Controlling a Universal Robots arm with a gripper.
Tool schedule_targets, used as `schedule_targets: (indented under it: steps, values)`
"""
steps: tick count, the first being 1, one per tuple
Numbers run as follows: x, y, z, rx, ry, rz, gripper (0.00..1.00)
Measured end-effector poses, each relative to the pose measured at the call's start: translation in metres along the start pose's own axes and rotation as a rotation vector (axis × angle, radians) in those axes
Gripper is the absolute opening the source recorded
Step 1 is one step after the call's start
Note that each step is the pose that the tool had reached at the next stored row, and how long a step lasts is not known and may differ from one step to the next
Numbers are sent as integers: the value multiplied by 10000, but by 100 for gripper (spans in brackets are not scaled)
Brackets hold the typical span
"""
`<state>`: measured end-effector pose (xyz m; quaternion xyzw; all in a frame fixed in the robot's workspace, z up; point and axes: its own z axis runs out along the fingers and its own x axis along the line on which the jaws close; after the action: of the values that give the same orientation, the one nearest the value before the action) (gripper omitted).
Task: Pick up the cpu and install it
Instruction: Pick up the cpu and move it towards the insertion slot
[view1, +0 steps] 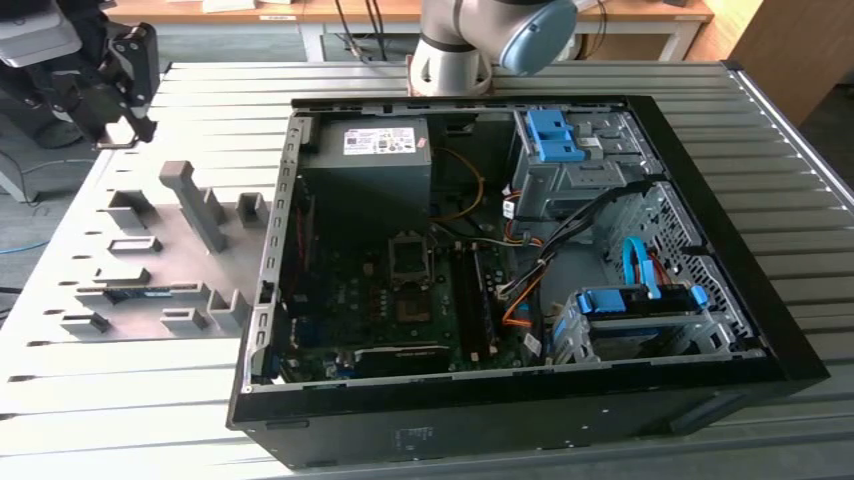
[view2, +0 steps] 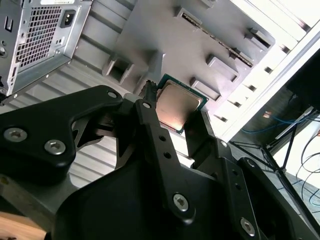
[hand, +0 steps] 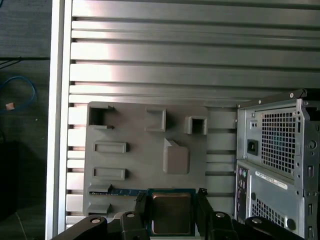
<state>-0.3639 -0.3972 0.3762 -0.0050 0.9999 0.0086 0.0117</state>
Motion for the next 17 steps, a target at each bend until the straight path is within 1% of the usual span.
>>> schedule_targets:
  steps: [6,17]
  values:
    - [-88,-1,2,0,1,1,47]
    - [-369,-4,11,1,14,1,47]
